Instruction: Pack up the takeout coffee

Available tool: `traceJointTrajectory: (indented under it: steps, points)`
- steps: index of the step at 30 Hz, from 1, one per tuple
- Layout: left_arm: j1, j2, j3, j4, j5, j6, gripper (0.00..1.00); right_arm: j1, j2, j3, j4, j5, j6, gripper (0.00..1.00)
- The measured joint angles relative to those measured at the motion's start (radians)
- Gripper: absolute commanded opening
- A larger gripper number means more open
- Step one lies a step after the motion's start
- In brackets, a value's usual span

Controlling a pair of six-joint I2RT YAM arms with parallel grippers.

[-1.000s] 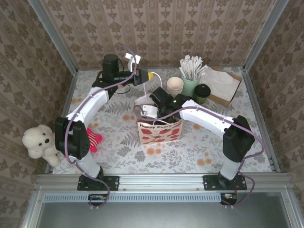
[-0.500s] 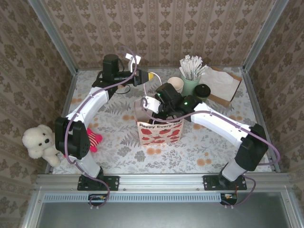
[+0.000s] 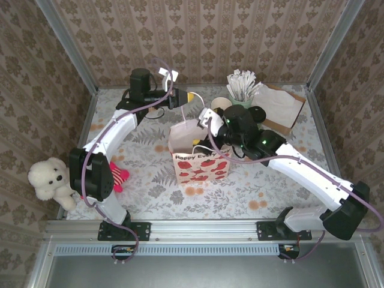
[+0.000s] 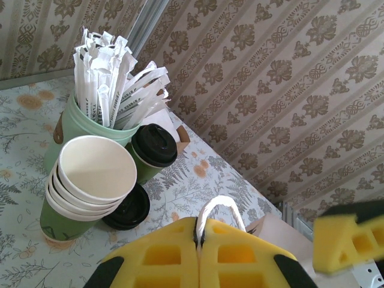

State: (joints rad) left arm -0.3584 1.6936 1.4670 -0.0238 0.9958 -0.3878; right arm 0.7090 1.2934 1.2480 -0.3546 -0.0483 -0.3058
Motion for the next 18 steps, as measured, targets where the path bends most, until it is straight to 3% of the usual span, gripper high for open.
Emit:
traceJointTrajectory:
  steps: [8, 18]
  points:
    - [0.000, 0.003, 0.018, -0.014, 0.000, 0.005, 0.00, -0.103, -0.016, -0.014, -0.001, 0.008, 0.101, 0.99]
    - [0.000, 0.008, 0.032, -0.046, 0.005, 0.027, 0.00, -0.180, -0.068, -0.039, -0.043, -0.154, 0.020, 0.99]
